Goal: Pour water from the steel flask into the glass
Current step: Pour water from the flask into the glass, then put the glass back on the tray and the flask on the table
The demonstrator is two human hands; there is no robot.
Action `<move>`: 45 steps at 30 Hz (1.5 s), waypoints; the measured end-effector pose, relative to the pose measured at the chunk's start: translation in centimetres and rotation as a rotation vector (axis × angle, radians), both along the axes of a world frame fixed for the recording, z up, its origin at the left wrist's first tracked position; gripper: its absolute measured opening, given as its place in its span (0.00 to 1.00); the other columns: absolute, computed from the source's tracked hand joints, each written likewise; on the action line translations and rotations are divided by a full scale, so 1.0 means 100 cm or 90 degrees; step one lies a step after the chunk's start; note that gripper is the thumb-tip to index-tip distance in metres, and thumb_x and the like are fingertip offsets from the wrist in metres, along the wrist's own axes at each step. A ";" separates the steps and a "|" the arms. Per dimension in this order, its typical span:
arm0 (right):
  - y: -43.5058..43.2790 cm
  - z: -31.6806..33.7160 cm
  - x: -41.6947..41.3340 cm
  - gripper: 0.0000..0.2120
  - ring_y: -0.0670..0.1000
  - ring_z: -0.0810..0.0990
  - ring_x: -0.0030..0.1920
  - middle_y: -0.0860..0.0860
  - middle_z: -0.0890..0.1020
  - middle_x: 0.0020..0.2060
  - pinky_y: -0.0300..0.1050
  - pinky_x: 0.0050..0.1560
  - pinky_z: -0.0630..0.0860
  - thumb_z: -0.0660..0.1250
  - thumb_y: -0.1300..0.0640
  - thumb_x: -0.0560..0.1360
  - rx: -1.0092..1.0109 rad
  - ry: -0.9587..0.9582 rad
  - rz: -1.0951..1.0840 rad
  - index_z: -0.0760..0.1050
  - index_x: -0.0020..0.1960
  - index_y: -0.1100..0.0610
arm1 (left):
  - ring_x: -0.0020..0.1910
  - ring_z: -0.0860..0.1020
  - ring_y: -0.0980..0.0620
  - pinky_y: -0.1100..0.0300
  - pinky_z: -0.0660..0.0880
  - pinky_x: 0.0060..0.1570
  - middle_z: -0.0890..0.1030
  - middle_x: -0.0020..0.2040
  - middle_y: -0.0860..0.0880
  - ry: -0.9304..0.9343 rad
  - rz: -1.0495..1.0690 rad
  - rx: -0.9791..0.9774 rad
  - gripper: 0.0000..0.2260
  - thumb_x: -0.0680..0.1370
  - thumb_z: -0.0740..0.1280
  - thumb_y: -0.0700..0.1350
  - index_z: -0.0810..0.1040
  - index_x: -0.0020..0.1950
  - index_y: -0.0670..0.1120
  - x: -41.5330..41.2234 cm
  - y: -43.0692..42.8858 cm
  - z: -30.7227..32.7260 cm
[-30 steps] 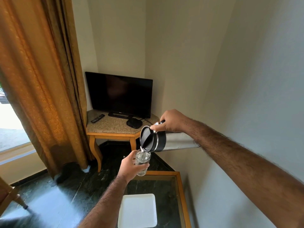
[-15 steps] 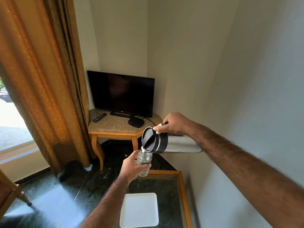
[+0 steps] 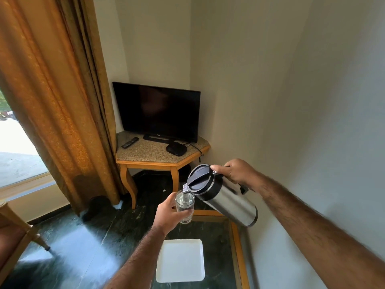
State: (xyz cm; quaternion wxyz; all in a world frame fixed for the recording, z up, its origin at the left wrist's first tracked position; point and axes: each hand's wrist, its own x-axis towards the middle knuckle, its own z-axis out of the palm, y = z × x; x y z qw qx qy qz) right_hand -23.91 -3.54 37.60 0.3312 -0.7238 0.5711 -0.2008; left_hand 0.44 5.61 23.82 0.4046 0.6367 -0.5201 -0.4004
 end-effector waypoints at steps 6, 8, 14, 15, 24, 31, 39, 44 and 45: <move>0.005 -0.050 -0.008 0.33 0.48 0.68 0.24 0.47 0.70 0.22 0.43 0.33 0.66 0.71 0.23 0.65 0.099 -0.147 -0.117 0.67 0.24 0.51 | 0.59 0.81 0.54 0.66 0.77 0.51 0.83 0.59 0.57 -0.009 0.002 0.014 0.31 0.66 0.83 0.50 0.76 0.66 0.55 -0.002 -0.004 -0.027; 0.006 -0.072 -0.011 0.36 0.49 0.68 0.23 0.49 0.70 0.22 0.43 0.31 0.65 0.67 0.18 0.63 0.141 -0.210 -0.169 0.67 0.23 0.51 | 0.60 0.81 0.51 0.60 0.81 0.54 0.83 0.59 0.55 -0.009 0.008 0.021 0.31 0.67 0.82 0.49 0.76 0.68 0.53 -0.004 -0.008 -0.041; 0.020 -0.135 -0.020 0.34 0.41 0.73 0.20 0.43 0.75 0.20 0.33 0.23 0.69 0.65 0.25 0.72 0.188 -0.410 -0.356 0.75 0.20 0.49 | 0.61 0.81 0.49 0.49 0.81 0.61 0.83 0.60 0.53 -0.014 0.027 0.047 0.31 0.67 0.83 0.49 0.77 0.68 0.53 -0.007 -0.016 -0.082; 0.021 -0.148 -0.023 0.31 0.41 0.76 0.21 0.43 0.78 0.21 0.33 0.23 0.70 0.66 0.29 0.74 0.185 -0.436 -0.385 0.77 0.21 0.48 | 0.60 0.81 0.49 0.49 0.81 0.60 0.83 0.60 0.53 -0.013 0.027 0.053 0.31 0.67 0.83 0.49 0.77 0.68 0.53 -0.007 -0.018 -0.090; 0.016 -0.249 -0.046 0.21 0.45 0.72 0.22 0.45 0.77 0.22 0.38 0.23 0.67 0.66 0.48 0.82 0.169 -0.633 -0.548 0.86 0.32 0.41 | 0.57 0.81 0.54 0.67 0.80 0.51 0.81 0.56 0.62 -0.055 0.027 0.102 0.32 0.64 0.84 0.50 0.76 0.65 0.57 -0.014 -0.031 -0.192; 0.008 -0.348 -0.057 0.25 0.45 0.77 0.24 0.44 0.78 0.23 0.40 0.28 0.71 0.63 0.58 0.83 0.171 -0.750 -0.587 0.86 0.30 0.49 | 0.55 0.80 0.56 0.63 0.82 0.51 0.79 0.54 0.65 -0.063 0.040 0.142 0.29 0.64 0.84 0.48 0.76 0.59 0.63 -0.023 -0.044 -0.295; 0.007 -0.434 -0.056 0.28 0.42 0.76 0.23 0.43 0.77 0.22 0.33 0.25 0.71 0.59 0.63 0.83 0.183 -0.842 -0.588 0.87 0.30 0.50 | 0.52 0.78 0.60 0.68 0.75 0.46 0.78 0.52 0.66 -0.121 0.032 0.182 0.31 0.61 0.82 0.51 0.73 0.60 0.62 -0.028 -0.056 -0.390; 0.008 -0.468 -0.057 0.23 0.41 0.75 0.23 0.42 0.76 0.22 0.32 0.25 0.70 0.61 0.62 0.78 0.192 -0.836 -0.639 0.88 0.32 0.49 | 0.51 0.77 0.61 0.73 0.69 0.44 0.78 0.55 0.60 -0.146 0.021 0.232 0.32 0.63 0.82 0.50 0.70 0.61 0.62 -0.030 -0.062 -0.429; 0.009 -0.474 -0.057 0.23 0.40 0.76 0.25 0.42 0.77 0.23 0.32 0.26 0.71 0.61 0.62 0.79 0.194 -0.836 -0.649 0.88 0.32 0.49 | 0.50 0.77 0.60 0.72 0.69 0.44 0.77 0.55 0.60 -0.152 0.019 0.238 0.33 0.63 0.82 0.50 0.69 0.61 0.62 -0.031 -0.063 -0.435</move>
